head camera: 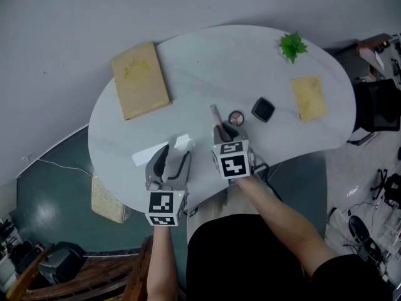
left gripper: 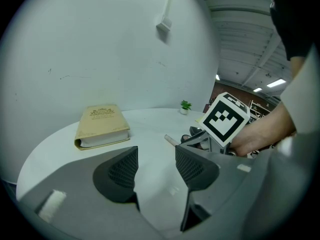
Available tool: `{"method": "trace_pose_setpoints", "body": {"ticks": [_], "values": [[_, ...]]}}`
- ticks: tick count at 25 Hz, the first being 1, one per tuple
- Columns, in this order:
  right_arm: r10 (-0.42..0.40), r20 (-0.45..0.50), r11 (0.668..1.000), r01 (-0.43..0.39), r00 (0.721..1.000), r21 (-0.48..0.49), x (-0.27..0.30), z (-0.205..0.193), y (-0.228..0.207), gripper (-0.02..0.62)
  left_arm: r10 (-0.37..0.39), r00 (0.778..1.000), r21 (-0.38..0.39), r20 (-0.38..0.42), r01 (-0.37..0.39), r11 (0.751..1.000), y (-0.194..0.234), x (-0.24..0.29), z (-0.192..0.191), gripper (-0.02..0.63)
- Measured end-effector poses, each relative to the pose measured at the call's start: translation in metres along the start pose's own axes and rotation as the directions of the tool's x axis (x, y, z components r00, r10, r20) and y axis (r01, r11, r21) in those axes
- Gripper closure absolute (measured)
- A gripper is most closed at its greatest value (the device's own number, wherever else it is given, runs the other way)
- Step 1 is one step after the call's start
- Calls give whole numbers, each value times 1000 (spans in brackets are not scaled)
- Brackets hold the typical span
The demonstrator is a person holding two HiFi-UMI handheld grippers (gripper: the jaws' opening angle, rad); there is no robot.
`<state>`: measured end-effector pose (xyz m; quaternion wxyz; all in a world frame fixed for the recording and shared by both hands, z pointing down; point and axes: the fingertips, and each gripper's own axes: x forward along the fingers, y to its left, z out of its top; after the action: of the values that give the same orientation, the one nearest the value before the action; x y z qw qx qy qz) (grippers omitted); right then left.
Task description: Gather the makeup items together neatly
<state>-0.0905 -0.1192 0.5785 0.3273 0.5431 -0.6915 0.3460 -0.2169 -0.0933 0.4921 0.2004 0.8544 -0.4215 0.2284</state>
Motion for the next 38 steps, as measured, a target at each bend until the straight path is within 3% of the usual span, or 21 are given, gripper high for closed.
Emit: {"method": "trace_pose_setpoints", "body": {"ticks": [38], "values": [[9,14,1000,-9,1000,-19,4,2,4,514,24,1000,2,6,-24,1000,6,-11,-5,377]]}}
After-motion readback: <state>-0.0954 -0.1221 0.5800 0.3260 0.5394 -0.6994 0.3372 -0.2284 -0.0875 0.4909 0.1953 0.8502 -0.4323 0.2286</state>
